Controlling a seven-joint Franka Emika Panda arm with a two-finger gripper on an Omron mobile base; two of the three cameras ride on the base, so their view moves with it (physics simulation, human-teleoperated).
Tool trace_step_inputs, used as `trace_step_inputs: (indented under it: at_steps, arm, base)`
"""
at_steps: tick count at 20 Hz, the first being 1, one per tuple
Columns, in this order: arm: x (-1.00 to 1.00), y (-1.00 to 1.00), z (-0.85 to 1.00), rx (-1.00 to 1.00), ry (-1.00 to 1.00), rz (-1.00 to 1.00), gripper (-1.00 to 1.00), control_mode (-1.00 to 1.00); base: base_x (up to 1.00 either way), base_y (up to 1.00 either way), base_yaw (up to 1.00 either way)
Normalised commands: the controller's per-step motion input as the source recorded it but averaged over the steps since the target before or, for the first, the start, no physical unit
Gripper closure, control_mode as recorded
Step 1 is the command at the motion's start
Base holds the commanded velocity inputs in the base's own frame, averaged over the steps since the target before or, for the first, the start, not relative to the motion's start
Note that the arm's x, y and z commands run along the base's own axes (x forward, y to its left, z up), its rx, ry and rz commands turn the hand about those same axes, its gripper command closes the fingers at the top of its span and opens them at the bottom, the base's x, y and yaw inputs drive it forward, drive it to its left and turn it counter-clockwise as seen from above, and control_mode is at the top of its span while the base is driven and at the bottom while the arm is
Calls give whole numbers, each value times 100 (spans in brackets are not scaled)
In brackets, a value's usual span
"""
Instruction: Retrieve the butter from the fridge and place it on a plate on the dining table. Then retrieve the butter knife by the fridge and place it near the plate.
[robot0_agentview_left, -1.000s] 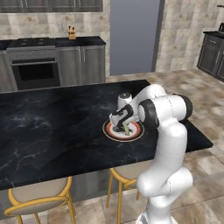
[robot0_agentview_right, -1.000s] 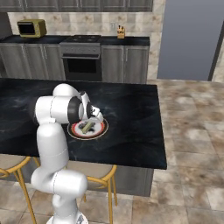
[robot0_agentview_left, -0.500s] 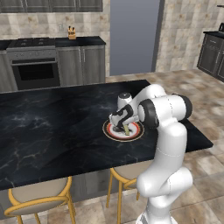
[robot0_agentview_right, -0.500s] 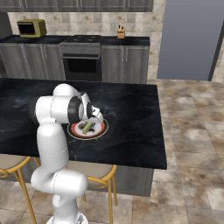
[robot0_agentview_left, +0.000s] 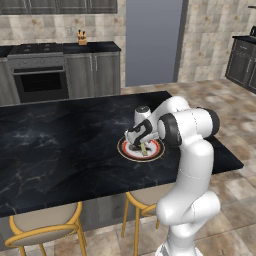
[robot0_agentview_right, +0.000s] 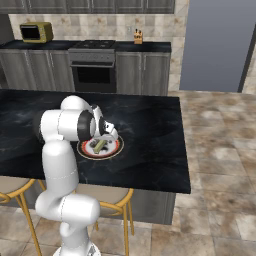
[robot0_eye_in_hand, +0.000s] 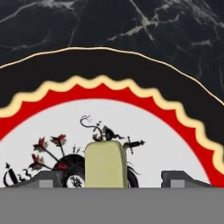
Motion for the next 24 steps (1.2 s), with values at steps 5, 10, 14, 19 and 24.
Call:
trace_step_inputs:
  at_steps: [5, 10, 14, 19, 24]
  arm:
    - [0, 0, 1, 0, 0, 0, -100, -100]
    - [-11, 0, 21, -4, 0, 0, -100, -100]
    - [-67, 0, 54, -1, 0, 0, -100, -100]
    - [-78, -1, 74, 0, 0, 2, -100, -100]
    - [-67, -8, 95, 0, 0, 3, -100, -100]
  base:
    - [0, 0, 0]
    - [0, 0, 0]
    - [0, 0, 0]
    - [0, 0, 0]
    - [0, 0, 0]
